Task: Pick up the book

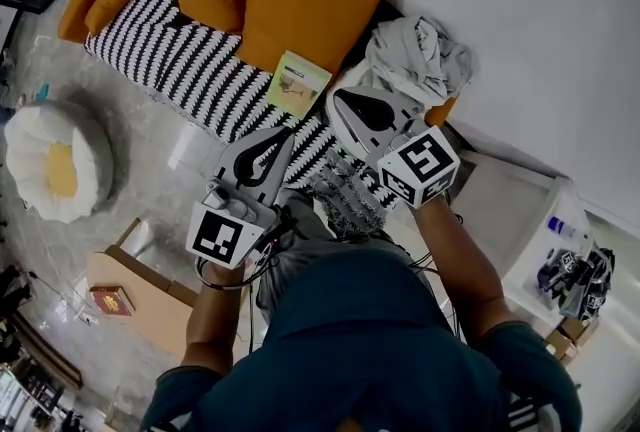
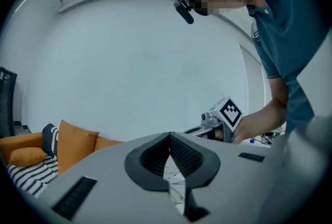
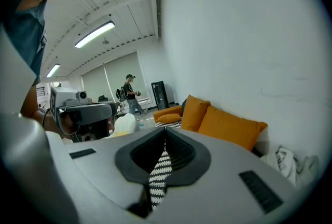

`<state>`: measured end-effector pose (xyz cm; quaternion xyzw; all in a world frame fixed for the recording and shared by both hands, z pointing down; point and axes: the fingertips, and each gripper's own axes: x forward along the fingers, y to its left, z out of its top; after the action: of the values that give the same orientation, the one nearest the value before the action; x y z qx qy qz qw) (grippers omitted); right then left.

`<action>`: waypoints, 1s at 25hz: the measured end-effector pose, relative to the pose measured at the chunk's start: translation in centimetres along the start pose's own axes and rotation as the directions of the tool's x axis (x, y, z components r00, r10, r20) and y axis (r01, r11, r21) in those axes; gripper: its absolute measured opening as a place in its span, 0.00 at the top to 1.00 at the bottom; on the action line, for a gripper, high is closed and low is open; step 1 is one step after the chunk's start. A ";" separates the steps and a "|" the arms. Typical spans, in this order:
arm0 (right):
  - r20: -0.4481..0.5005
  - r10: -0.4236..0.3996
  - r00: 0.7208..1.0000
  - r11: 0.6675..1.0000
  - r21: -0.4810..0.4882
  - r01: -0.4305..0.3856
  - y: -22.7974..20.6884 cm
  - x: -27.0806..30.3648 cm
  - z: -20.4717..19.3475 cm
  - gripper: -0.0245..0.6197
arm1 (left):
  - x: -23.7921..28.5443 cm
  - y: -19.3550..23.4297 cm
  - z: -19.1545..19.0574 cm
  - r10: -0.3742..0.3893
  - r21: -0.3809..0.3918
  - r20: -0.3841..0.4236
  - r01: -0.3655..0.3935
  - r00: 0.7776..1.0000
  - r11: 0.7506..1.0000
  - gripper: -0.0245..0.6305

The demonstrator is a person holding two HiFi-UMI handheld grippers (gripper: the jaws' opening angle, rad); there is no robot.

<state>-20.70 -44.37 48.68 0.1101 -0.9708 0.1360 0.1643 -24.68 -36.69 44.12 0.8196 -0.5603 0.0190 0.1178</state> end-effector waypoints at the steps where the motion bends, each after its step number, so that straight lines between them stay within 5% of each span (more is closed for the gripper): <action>1: -0.008 -0.002 1.000 1.000 0.013 0.002 -0.3 0.5 -0.5 0.94 | 0.0 0.6 -0.2 0.005 0.004 -0.003 -0.005 1.000 1.000 0.96; 25: -0.140 0.019 0.990 0.976 0.219 0.012 -7.2 11.6 -13.4 0.94 | 2.6 6.1 -9.2 -0.002 -0.122 -0.064 -0.006 0.998 0.993 0.96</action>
<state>-25.71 -49.10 66.53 0.1160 -0.9359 0.2503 0.2192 -28.40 -39.17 54.48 0.8094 -0.5571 0.0113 0.1855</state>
